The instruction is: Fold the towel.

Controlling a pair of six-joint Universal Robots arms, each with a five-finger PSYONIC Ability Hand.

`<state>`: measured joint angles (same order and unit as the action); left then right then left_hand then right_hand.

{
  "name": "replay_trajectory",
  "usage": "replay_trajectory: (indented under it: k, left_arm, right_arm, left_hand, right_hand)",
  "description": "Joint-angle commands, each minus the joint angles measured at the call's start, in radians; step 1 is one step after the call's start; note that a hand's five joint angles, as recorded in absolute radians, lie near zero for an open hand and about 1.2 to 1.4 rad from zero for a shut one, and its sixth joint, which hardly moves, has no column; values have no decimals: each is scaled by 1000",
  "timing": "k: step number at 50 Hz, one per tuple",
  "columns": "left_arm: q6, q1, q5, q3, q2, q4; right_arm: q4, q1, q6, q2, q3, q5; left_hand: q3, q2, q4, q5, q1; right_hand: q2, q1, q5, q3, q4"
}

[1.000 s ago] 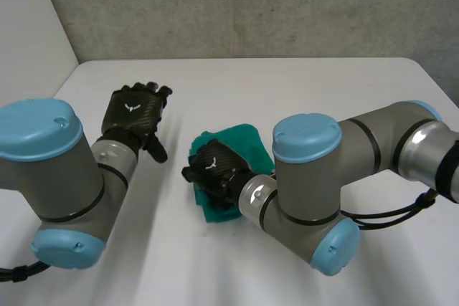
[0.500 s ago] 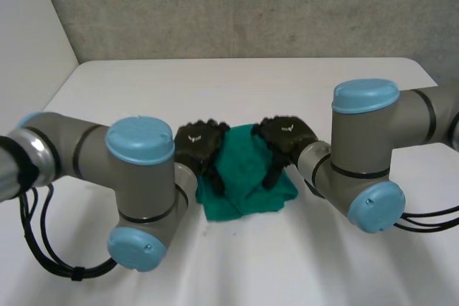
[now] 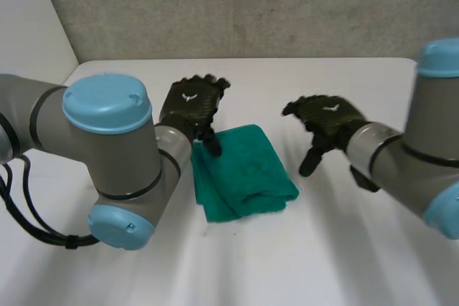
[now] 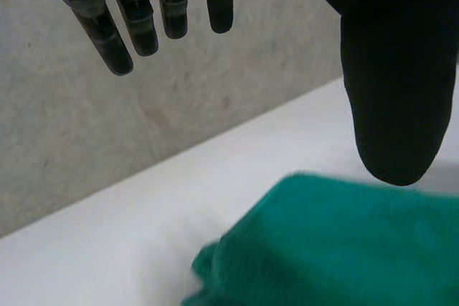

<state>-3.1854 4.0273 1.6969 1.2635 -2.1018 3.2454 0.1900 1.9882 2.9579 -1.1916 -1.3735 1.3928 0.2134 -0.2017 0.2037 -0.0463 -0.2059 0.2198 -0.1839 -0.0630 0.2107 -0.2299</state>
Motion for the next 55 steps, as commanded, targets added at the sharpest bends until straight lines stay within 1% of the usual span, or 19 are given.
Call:
replay_trajectory:
  k: [1,7,12,14,17,20,23,29,36,42,44,46,47,48,49,51,52,53,55]
  left_arm:
    - [96,-56,-63,-87,-124,-16]
    - [101,-60,-46,-124,-231,-33]
    - [91,-41,27,-116,-245,-39]
    - [88,-9,50,-96,-238,-53]
    - [85,15,53,-73,-233,-70]
    - [39,44,52,-19,-213,-102]
    - [-21,47,52,11,-207,-105]
    - [-62,44,49,53,-193,-105]
    - [-62,32,47,57,-169,-105]
    - [-61,30,47,42,-77,-99]
    - [-59,32,47,34,-43,-98]
    - [-57,41,49,19,9,-95]
    - [-56,45,49,13,29,-95]
    - [-54,48,50,10,49,-96]
    - [-51,55,52,1,83,-96]
    - [-45,70,53,-9,117,-99]
    - [-39,84,53,-12,131,-102]
    - [-39,84,53,-12,131,-102]
    - [-7,145,52,-21,198,-121]
  right_arm:
    - [-1,-71,-8,-22,4,-5]
    - [-9,-60,-11,125,89,-6]
    - [-9,-39,-10,207,151,-21]
    - [-7,-6,-8,227,174,-49]
    - [-7,35,-7,263,205,-90]
    - [-7,55,-10,299,221,-112]
    - [-3,61,-10,342,246,-117]
    - [2,84,-20,428,295,-103]
    - [5,78,-71,438,307,-77]
    - [0,72,-63,396,301,-69]
    - [-6,72,-56,330,291,-46]
    - [-11,75,-24,252,291,8]
    - [-14,70,16,198,291,55]
    - [-14,70,16,198,291,55]
    - [-18,70,38,173,291,83]
    - [-59,43,87,68,283,205]
    - [-70,31,90,41,277,234]
    - [-70,30,90,41,277,235]
    - [-87,-8,89,-30,257,302]
  left_hand:
    - [15,-26,25,-7,-22]
    - [18,-29,27,-10,-25]
    - [18,-29,27,-10,-25]
    - [15,-26,25,-7,-22]
    - [12,-24,22,-4,-19]
    - [6,-18,16,1,-13]
    - [-3,-9,7,10,-5]
    - [-15,3,-5,22,7]
    - [-18,6,-8,25,10]
    - [-20,9,-11,28,13]
    - [-23,12,-14,31,16]
    - [-26,15,-17,34,19]
    - [-26,15,-17,34,19]
    - [-29,18,-19,37,22]
    - [-38,26,-28,45,30]
    - [-39,27,-29,46,31]
    - [-39,27,-29,46,31]
    - [-39,27,-29,46,31]
    - [-39,27,-29,46,31]
  right_hand:
    - [-45,9,63,-36,55]
    - [-45,9,63,-36,55]
    - [-45,9,63,-36,55]
    - [-45,9,63,-36,55]
    - [-45,9,63,-36,55]
    - [-45,9,63,-36,55]
    - [-45,9,63,-36,55]
    - [-45,9,63,-36,55]
    - [-45,9,63,-36,55]
    - [-45,9,63,-36,55]
    - [-45,9,63,-36,55]
    - [-45,9,63,-36,55]
    - [-45,9,63,-36,55]
    - [-45,9,63,-36,55]
    - [-45,9,63,-36,55]
    - [-45,9,63,-36,55]
    - [-45,9,63,-36,55]
    - [-45,9,63,-36,55]
    - [-45,9,63,-36,55]
